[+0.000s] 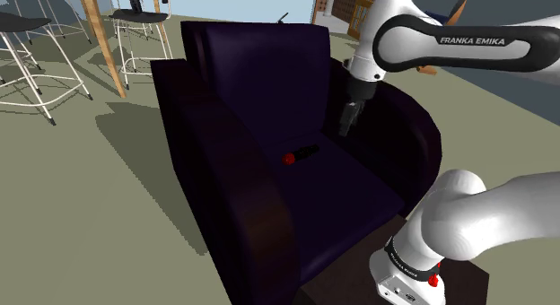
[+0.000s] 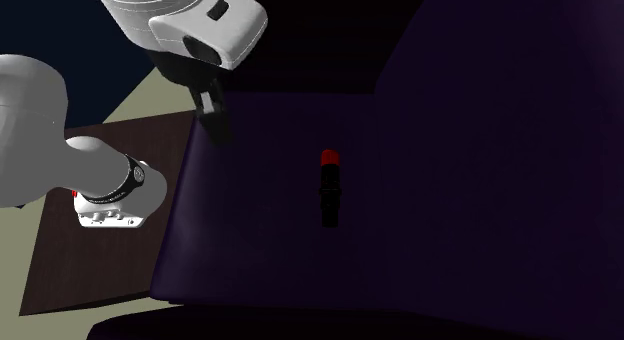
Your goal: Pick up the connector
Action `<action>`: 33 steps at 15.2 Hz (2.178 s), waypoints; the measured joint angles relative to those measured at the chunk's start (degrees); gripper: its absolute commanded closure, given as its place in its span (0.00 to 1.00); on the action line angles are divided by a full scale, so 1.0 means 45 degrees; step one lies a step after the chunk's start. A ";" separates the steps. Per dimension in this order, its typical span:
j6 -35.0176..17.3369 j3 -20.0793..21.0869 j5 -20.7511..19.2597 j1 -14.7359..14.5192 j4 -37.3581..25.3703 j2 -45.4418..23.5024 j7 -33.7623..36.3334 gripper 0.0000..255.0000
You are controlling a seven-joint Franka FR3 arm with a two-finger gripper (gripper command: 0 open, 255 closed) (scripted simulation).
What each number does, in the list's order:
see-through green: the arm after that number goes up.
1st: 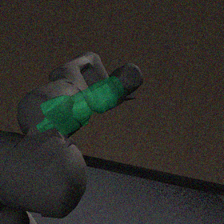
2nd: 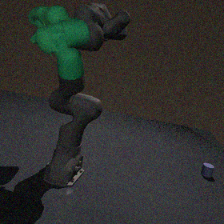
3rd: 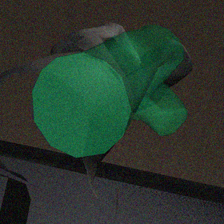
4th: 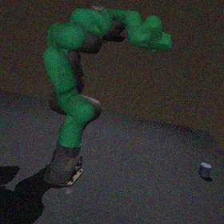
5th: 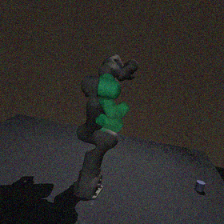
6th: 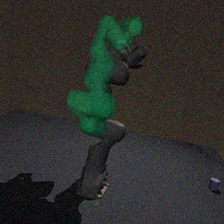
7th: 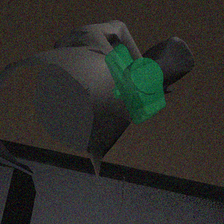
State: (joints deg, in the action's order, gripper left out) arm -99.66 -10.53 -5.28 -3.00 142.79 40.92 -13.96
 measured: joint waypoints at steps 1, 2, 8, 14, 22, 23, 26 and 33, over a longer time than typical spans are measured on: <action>-0.0348 -0.0232 -0.0155 -0.0088 0.0115 -0.0207 -0.0552 0.00; -0.0754 -0.0519 -0.0321 -0.0167 0.0203 -0.0502 -0.1144 0.00; -0.3449 -0.2076 -0.0823 -0.0906 0.0191 -0.3056 -0.4623 0.00; -0.5769 -0.3326 -0.0342 -0.1791 -0.0537 -0.6021 -0.8306 0.00; -0.8144 -0.3740 0.1927 -0.2392 -0.2128 -1.0234 -1.3368 0.00; -0.8296 -0.3707 0.2050 -0.2380 -0.2138 -1.0412 -1.3548 0.00; -0.8751 -0.3626 0.2412 -0.2315 -0.2122 -1.0903 -1.3908 0.00; -0.9342 -0.3501 0.2843 -0.2225 -0.2006 -1.1444 -1.4233 1.00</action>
State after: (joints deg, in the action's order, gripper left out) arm -141.70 -26.28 7.51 -13.01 133.76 -10.58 -78.01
